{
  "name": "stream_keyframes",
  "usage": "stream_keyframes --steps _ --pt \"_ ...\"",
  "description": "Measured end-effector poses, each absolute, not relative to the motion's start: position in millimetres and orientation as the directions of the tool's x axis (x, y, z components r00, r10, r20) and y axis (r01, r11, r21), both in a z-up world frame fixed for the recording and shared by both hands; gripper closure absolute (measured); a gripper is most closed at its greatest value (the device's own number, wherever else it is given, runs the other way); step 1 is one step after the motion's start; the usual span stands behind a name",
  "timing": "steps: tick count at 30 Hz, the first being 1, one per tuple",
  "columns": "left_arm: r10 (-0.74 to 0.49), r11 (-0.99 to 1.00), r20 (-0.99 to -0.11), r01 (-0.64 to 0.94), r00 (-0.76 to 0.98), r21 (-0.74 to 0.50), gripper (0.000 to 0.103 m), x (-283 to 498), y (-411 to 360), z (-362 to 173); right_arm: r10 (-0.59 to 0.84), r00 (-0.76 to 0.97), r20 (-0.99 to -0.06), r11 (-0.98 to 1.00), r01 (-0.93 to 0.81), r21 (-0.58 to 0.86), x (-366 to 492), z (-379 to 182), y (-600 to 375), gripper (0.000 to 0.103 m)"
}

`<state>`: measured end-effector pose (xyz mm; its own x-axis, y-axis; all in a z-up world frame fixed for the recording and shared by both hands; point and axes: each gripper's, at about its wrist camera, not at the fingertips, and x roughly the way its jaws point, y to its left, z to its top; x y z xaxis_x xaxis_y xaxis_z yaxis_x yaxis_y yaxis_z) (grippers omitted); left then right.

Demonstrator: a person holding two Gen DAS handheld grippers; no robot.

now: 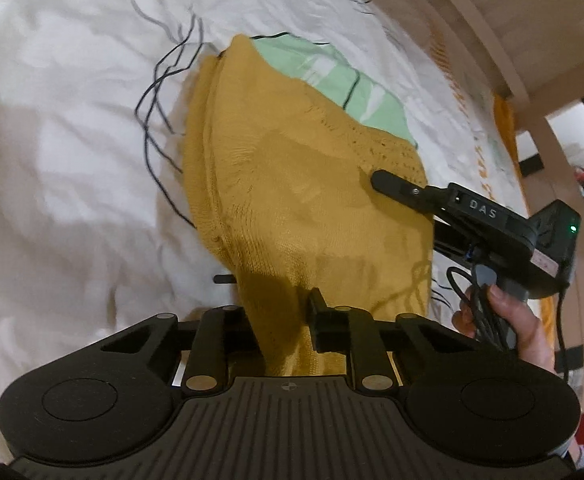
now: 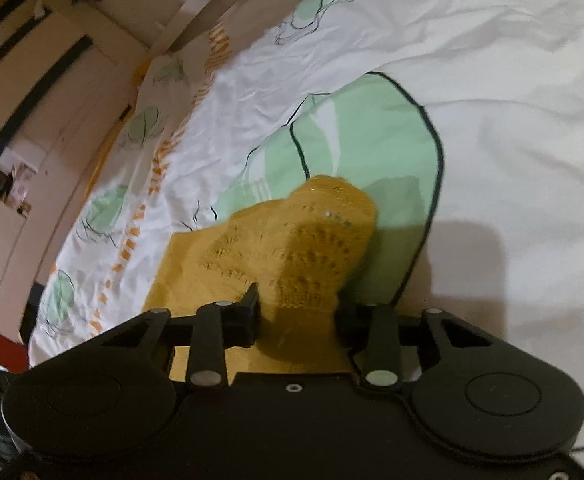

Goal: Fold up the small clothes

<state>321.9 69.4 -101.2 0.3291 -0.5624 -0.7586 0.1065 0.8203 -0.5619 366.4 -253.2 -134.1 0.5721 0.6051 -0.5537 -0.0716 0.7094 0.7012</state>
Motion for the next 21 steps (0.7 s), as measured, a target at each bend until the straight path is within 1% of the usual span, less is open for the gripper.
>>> stream_keyframes --steps 8,15,21 --pt "-0.663 0.741 -0.693 0.115 0.282 -0.662 0.085 311 69 -98 0.594 0.579 -0.559 0.708 -0.045 0.705 345 -113 -257 0.063" --pt "-0.728 0.684 -0.648 0.191 0.221 -0.704 0.086 278 44 -91 0.577 0.577 -0.578 0.716 -0.017 0.698 299 -94 -269 0.063" --pt "-0.751 0.66 -0.64 0.238 0.163 -0.713 0.087 232 17 -89 0.567 0.568 -0.597 0.721 0.008 0.693 247 -84 -288 0.064"
